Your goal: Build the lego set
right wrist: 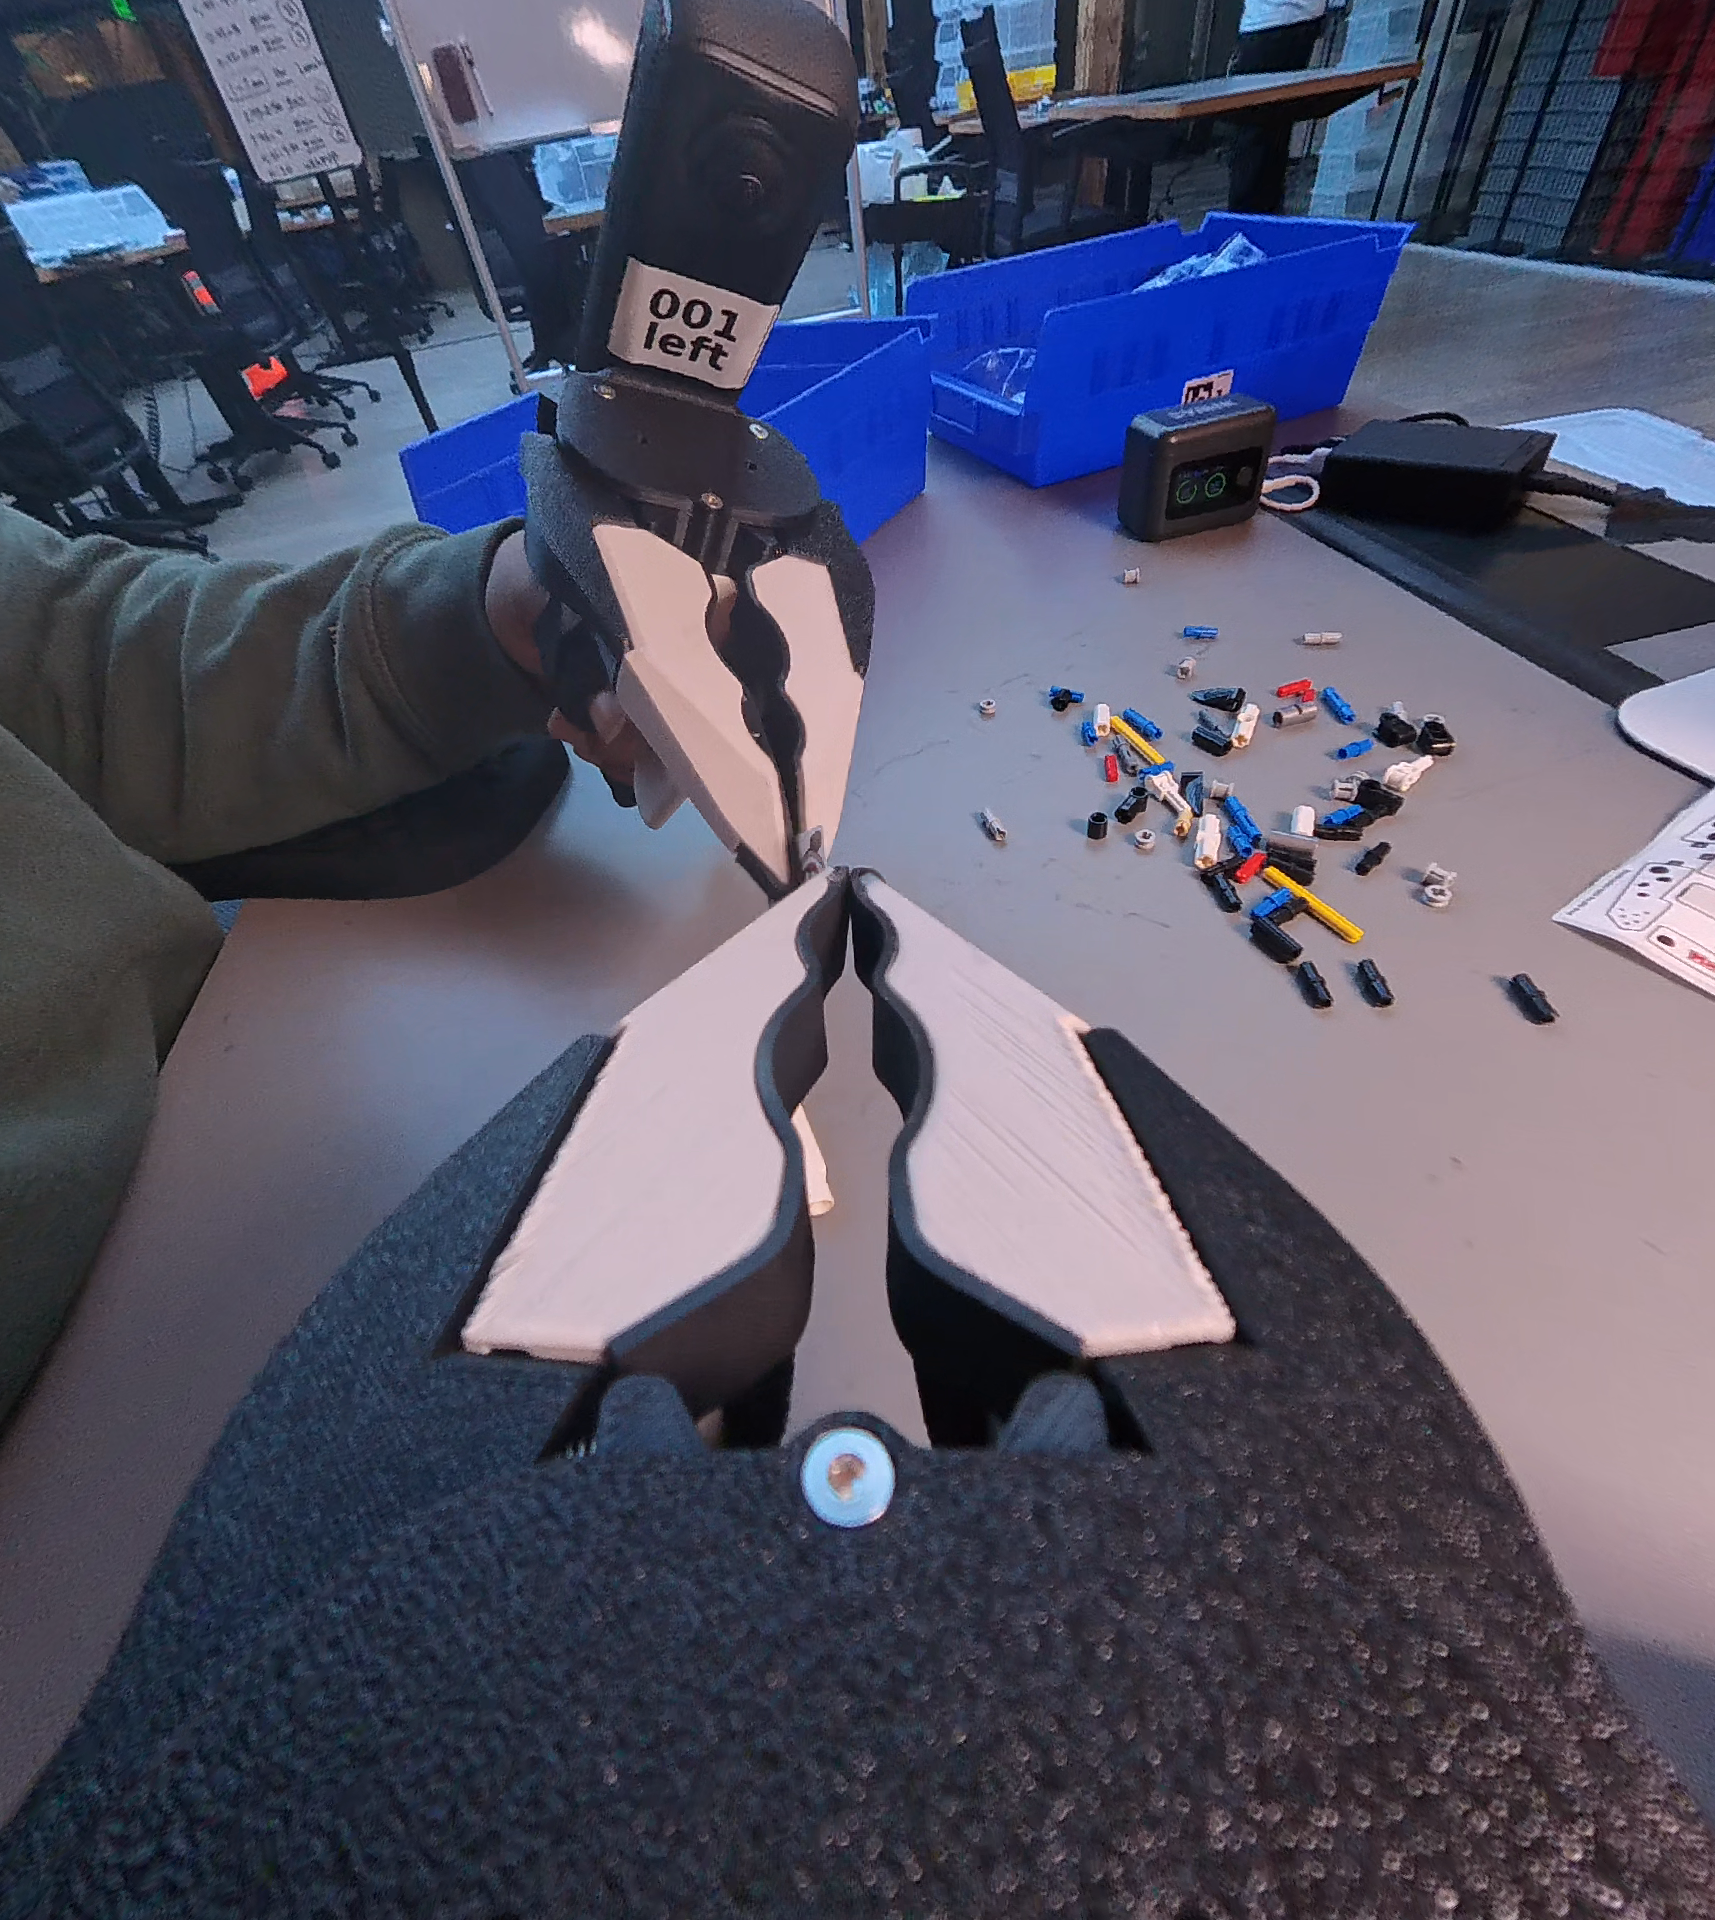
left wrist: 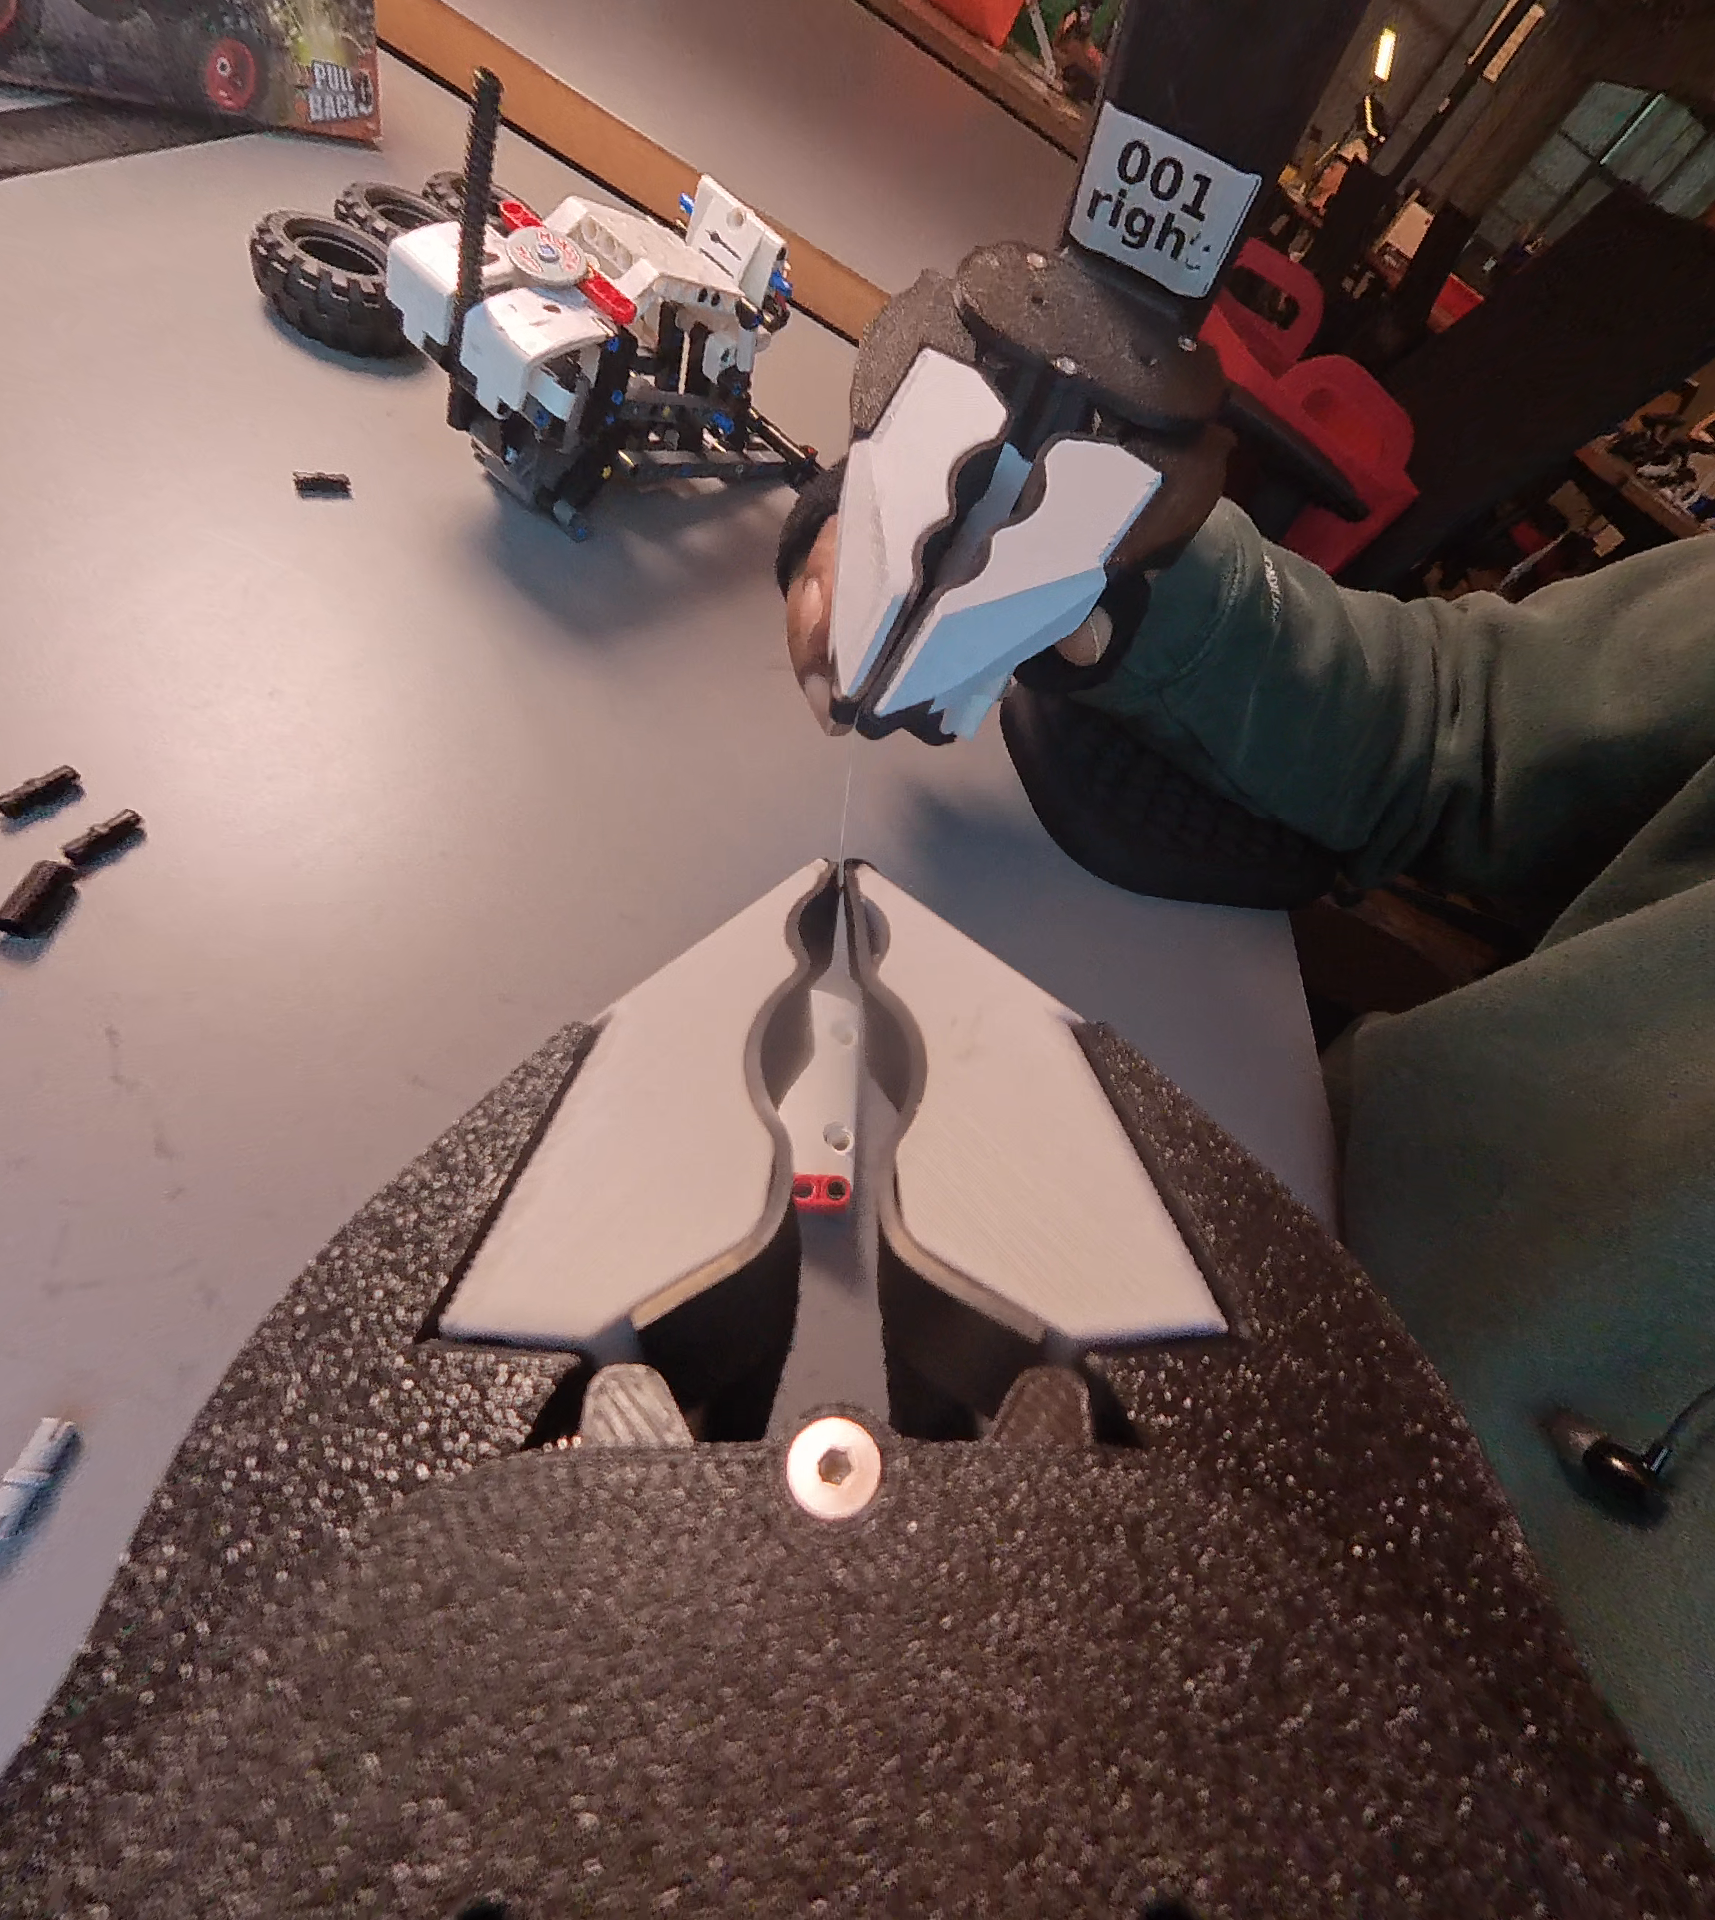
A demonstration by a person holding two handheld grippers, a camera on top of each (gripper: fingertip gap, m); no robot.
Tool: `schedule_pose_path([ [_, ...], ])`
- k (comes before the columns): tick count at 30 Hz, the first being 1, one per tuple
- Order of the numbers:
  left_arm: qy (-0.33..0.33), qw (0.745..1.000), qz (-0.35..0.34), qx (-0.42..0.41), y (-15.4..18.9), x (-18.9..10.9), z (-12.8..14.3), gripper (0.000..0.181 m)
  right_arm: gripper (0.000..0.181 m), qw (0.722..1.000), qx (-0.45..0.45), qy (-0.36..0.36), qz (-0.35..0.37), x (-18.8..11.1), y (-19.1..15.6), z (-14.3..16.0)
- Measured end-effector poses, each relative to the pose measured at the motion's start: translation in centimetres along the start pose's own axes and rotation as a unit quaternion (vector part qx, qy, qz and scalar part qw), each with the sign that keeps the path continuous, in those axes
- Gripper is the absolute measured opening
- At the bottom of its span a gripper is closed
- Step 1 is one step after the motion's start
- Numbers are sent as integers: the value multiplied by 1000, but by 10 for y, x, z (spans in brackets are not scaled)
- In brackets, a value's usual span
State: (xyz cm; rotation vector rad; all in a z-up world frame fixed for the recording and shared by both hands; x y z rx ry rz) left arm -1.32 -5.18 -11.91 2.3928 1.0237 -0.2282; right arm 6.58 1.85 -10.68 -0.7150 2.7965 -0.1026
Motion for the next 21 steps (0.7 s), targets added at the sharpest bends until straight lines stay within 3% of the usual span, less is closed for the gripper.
schedule_pose_path([
  [7, 76, 996, -51, 24, -10, -26, -19, 31, 0, 993, 40, 108, 23, -21, 4, -35],
  [10, 34, 994, -72, 74, -4, -22, -6, 43, 0, 983, 66, 170, 39, -36, 7, -51],
  [13, -39, 992, -74, 91, 0, -6, 27, 52, 0, 966, 125, 219, 50, -50, 8, -58],
  [16, -100, 987, -72, 99, 3, 7, 52, 55, 0, 949, 214, 227, 53, -53, 10, -46],
  [21, -151, 976, -81, 131, 5, 17, 67, 54, 0, 914, 344, 212, 47, -44, 1, -12],
])
Point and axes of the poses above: each gripper's, where its closed fingertips meet, x out along the fingers, z out of its underside, y = z × x across the jaws, the point moved 5 cm from there along -x, back along the fingers, and after that the axes turned 2 degrees about -z, right-handed, at the moved point
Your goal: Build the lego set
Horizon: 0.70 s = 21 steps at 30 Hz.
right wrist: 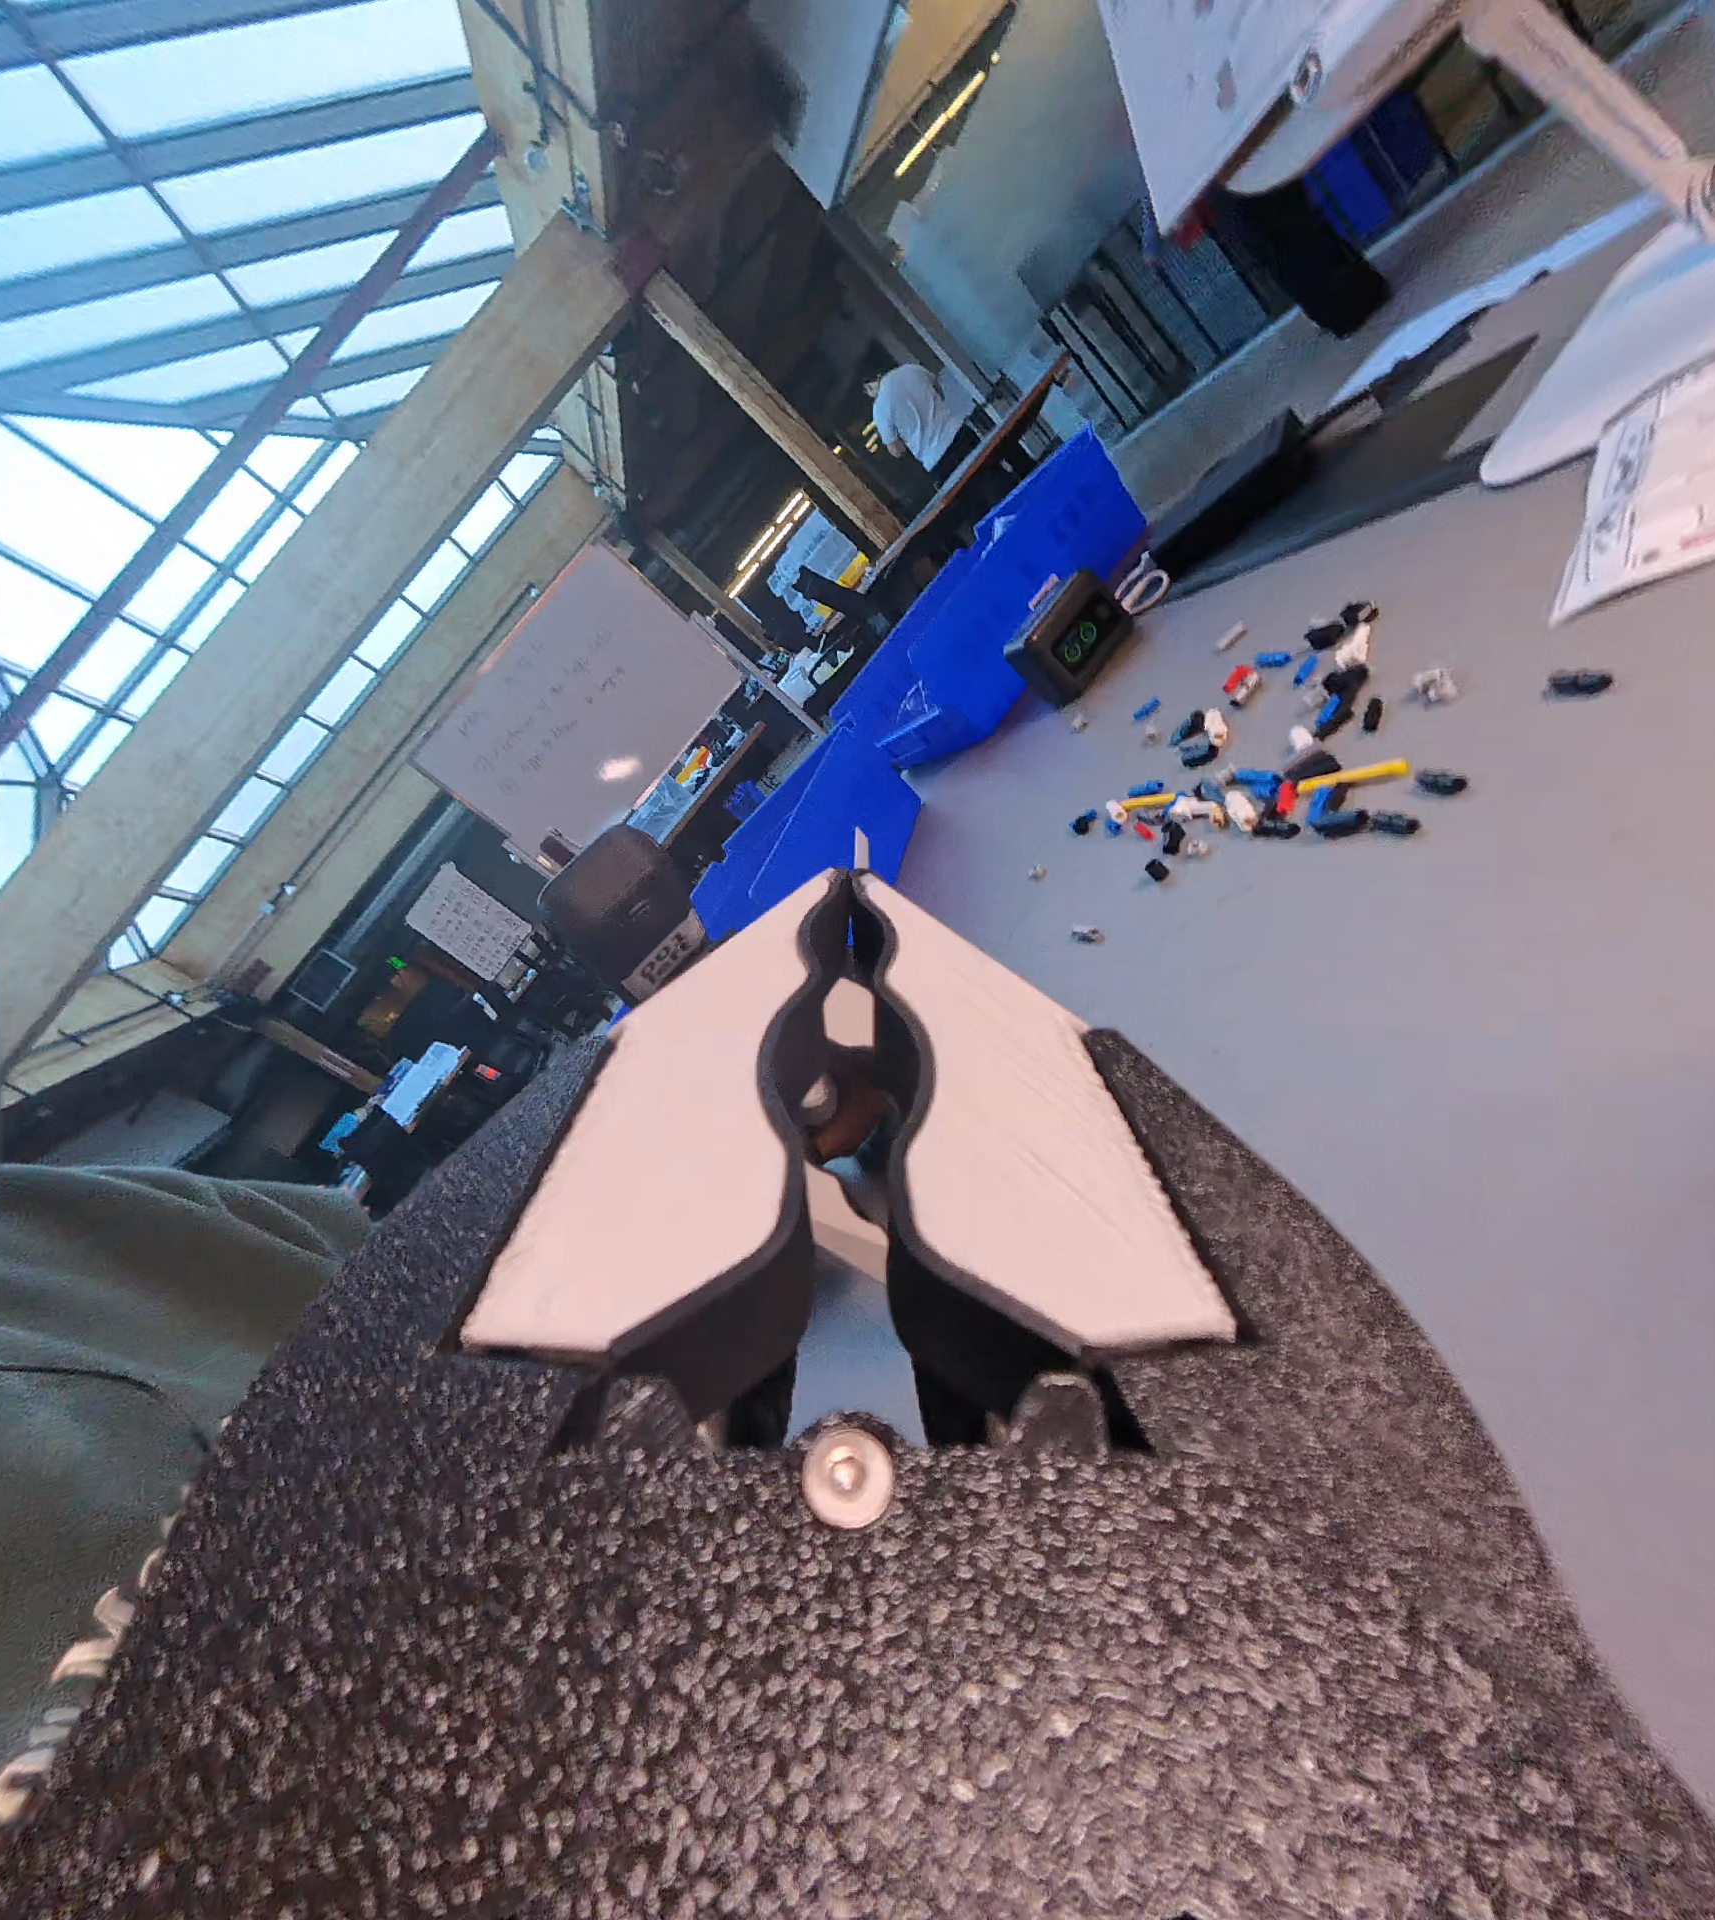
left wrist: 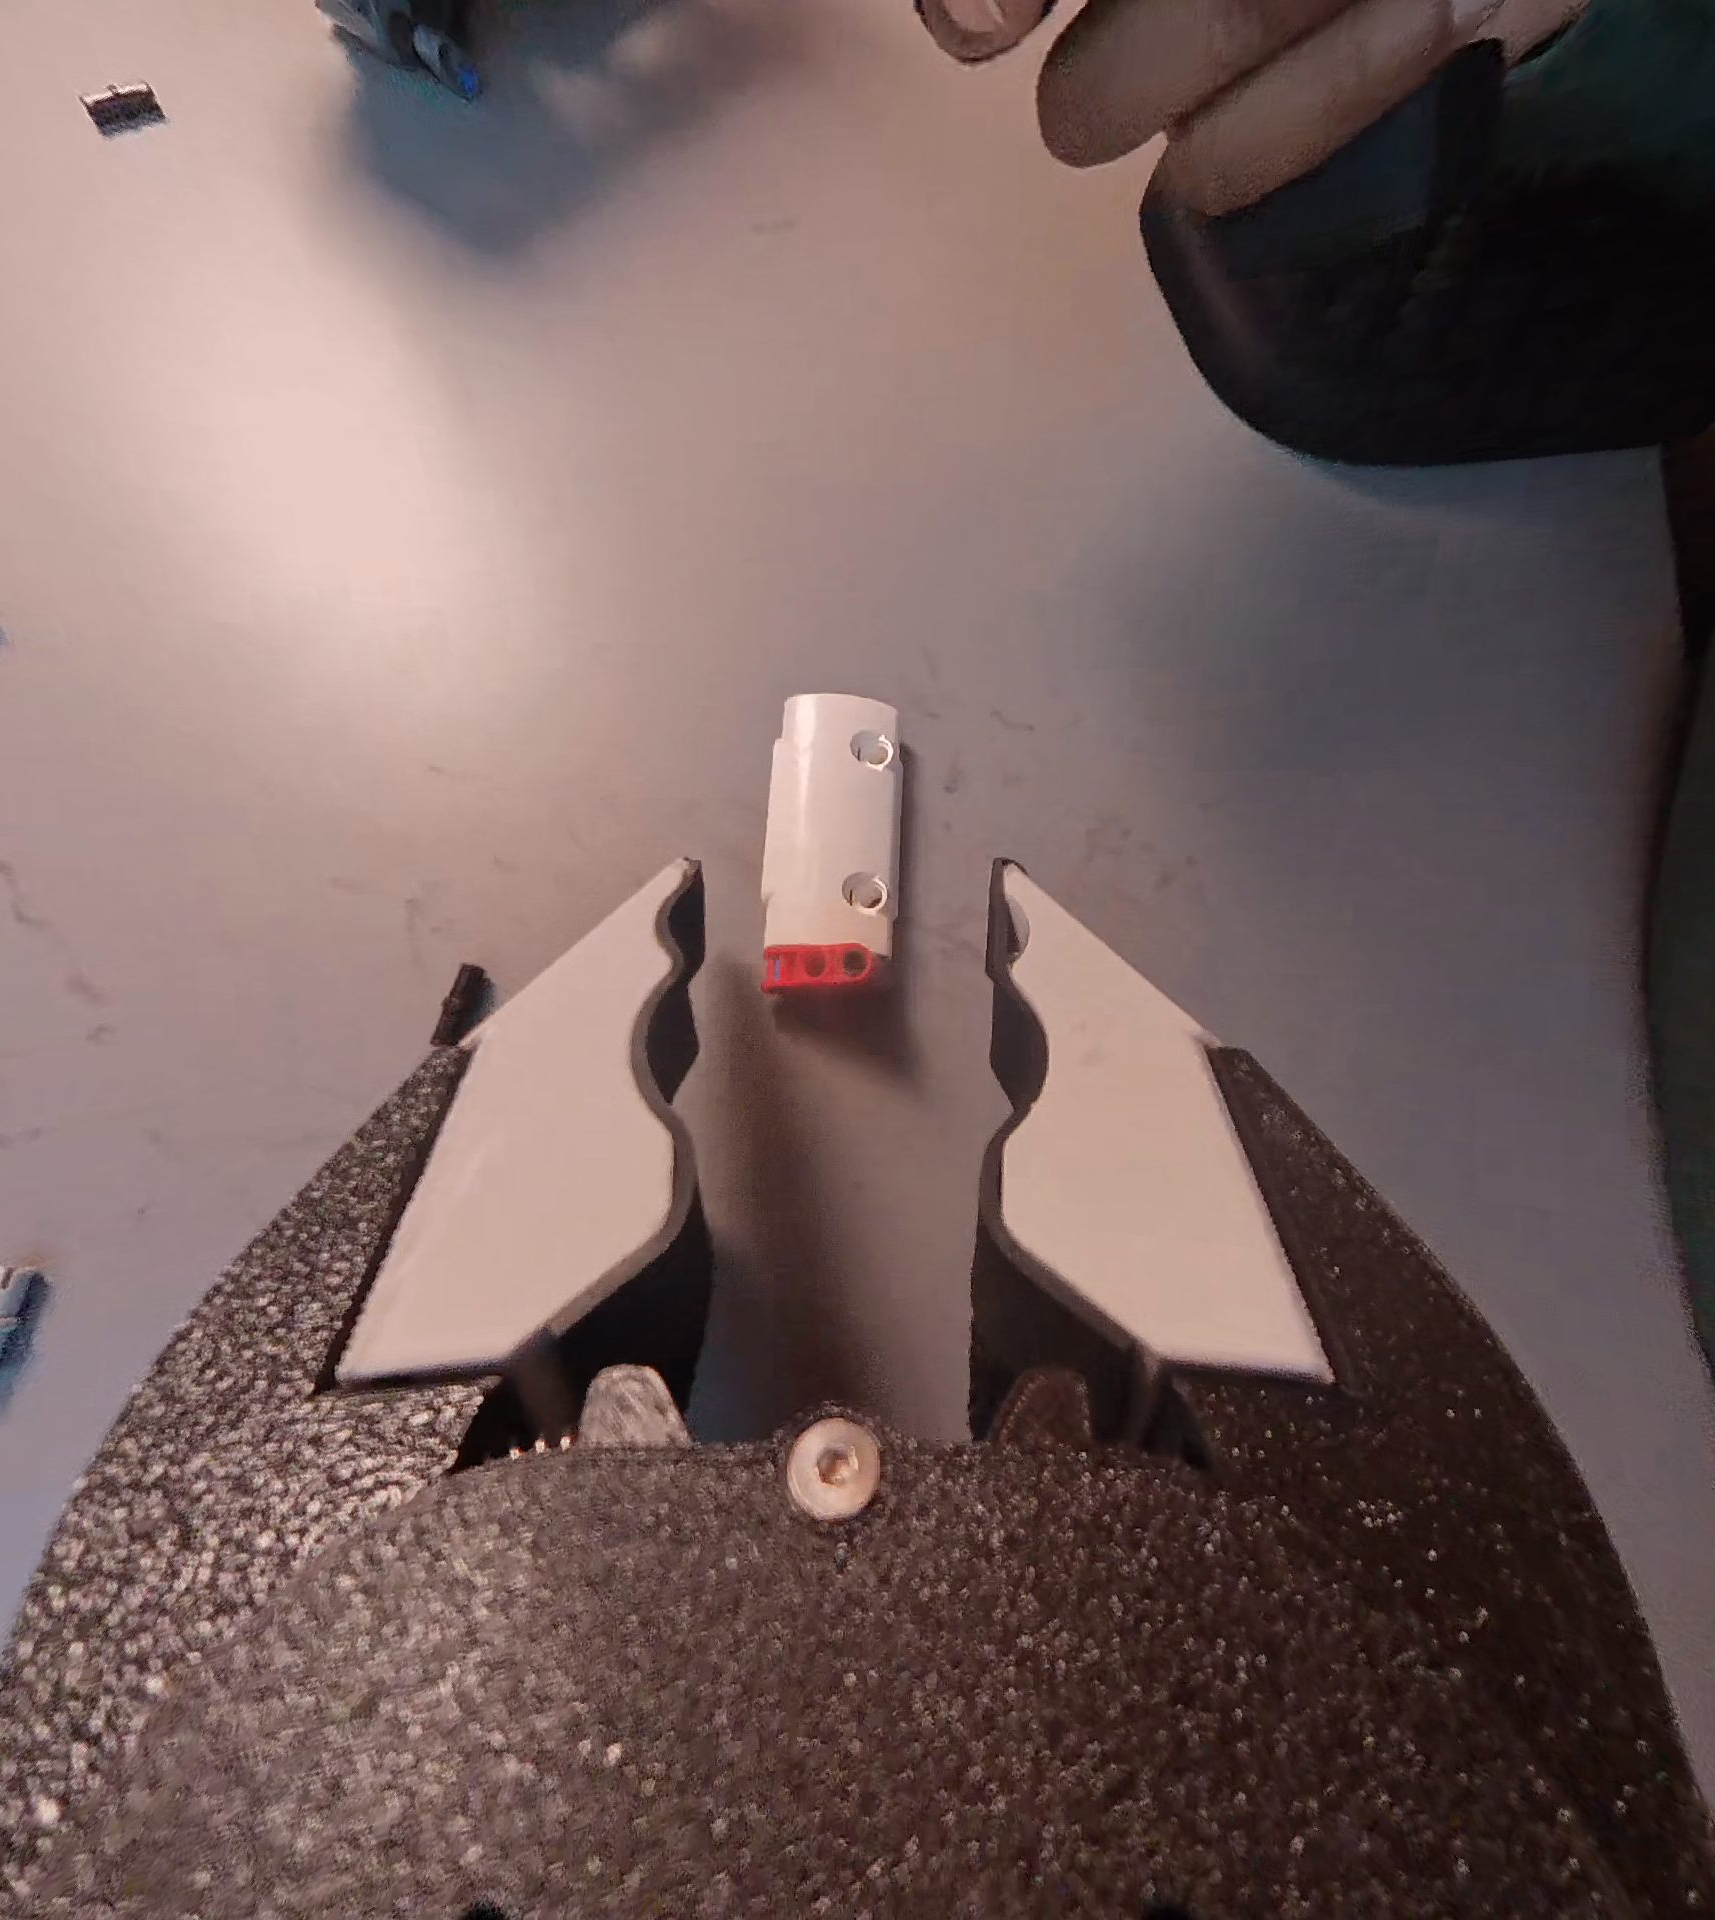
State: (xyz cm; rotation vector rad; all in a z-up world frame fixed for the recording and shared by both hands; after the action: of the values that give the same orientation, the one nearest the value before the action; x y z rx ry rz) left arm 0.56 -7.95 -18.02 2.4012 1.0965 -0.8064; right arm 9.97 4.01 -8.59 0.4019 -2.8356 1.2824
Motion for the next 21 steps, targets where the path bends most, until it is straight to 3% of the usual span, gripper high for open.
schedule_pose_path([
  [6, -36, 998, -33, 49, 1, 7, 9, 38, 0, 991, 121, -19, 46, -8, 4, 55],
  [11, -33, 998, -26, 48, 2, 7, 9, 29, 0, 980, 176, -18, 92, -7, 9, 84],
  [21, -36, 998, -14, 59, 8, 6, 10, 27, 0, 969, 200, -49, 139, 2, 23, 105],
])
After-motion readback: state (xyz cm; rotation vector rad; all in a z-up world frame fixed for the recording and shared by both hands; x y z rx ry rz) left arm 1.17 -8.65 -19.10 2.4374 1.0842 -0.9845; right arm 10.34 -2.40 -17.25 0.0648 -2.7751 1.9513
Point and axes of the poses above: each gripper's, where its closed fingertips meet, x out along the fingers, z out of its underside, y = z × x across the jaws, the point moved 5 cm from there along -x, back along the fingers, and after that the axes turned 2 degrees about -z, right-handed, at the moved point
